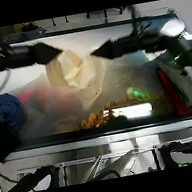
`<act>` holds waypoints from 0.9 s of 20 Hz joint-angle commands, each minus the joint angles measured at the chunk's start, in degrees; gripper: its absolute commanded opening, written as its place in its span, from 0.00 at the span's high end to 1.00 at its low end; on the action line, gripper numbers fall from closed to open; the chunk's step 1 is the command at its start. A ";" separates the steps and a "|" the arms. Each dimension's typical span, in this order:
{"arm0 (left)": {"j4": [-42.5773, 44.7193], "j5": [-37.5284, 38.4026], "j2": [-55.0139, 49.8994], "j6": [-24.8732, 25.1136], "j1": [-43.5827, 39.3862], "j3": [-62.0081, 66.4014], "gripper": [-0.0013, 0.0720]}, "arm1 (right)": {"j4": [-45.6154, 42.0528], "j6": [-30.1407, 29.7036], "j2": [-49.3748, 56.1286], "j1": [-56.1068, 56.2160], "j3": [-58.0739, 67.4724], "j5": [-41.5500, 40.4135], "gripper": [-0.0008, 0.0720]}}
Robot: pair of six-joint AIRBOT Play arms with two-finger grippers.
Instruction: Fold the shirts.
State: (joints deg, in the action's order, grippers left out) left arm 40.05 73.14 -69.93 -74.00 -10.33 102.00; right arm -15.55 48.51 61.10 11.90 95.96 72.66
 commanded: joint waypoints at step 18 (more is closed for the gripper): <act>4.81 -15.63 -11.06 5.07 1.90 -40.57 0.04 | -18.16 6.80 22.21 -0.76 -13.27 -7.80 0.57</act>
State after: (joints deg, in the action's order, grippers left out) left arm 45.21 62.11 -71.44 -72.23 -11.05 66.08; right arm -33.98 56.45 75.35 11.77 87.26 69.08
